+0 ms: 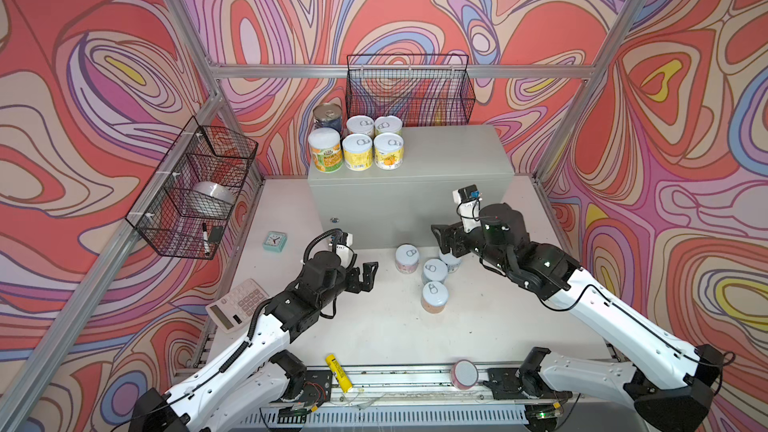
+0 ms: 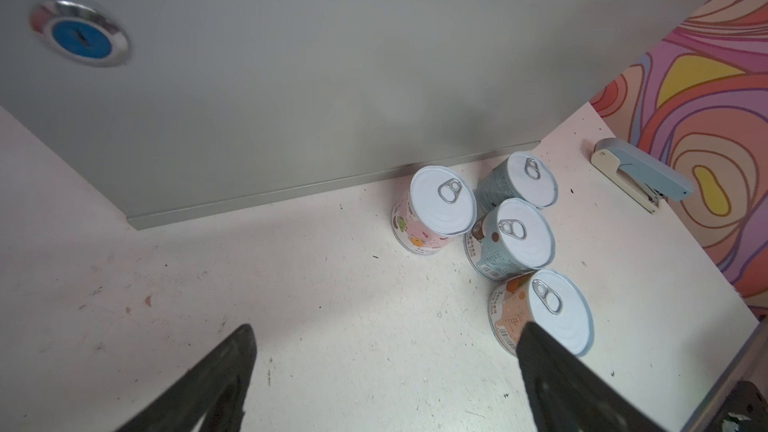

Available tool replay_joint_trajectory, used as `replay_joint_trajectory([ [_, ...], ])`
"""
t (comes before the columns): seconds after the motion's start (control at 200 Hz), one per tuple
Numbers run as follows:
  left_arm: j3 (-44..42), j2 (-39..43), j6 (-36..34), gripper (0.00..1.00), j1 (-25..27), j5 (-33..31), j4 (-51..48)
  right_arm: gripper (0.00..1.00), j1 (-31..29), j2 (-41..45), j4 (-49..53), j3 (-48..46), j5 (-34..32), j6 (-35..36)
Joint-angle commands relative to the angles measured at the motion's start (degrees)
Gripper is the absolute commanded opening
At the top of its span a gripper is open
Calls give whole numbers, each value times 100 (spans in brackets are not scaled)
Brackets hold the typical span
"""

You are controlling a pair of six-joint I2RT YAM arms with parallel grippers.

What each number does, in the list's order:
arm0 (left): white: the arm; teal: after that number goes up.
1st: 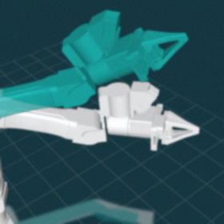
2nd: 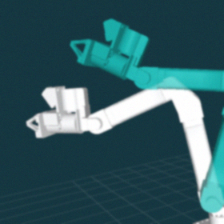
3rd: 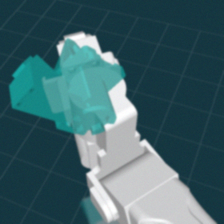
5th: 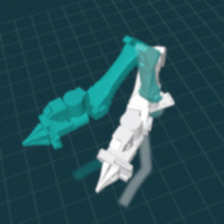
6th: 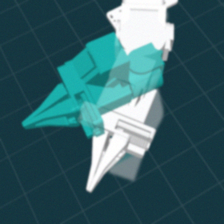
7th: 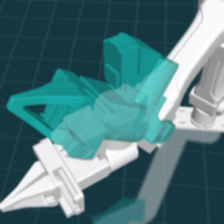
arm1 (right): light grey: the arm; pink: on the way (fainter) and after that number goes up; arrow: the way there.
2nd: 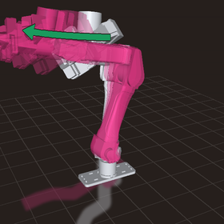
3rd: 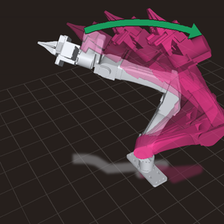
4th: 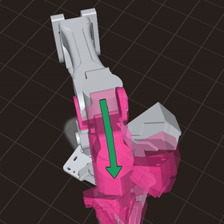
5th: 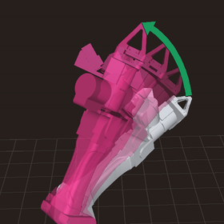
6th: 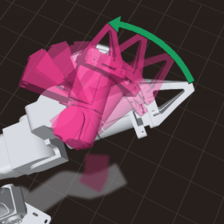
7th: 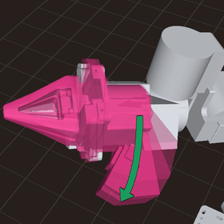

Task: Place and organize the canned foods onto the counter
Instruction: 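Lower the open right gripper around the orange-labelled can nearest the robot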

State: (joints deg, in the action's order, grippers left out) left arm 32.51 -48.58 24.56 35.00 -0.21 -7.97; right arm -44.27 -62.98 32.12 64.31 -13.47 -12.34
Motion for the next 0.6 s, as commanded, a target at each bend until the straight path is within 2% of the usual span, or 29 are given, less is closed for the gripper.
replay_joint_trajectory([
  [0.0,-178,112,56,97,81,76,405,92,-531,416,240,-764,-585,-582],
  [0.24,-534,69,154,94,168,-66,753,94,-1414,1474,-722,-2629,-1170,-1680],
  [0.421,-676,15,258,93,261,-135,923,95,-1926,1329,-869,-3134,-1428,-2080],
  [0.591,-738,2,265,93,294,-196,1014,95,-2042,1154,-1189,-3496,-1198,-2432],
])
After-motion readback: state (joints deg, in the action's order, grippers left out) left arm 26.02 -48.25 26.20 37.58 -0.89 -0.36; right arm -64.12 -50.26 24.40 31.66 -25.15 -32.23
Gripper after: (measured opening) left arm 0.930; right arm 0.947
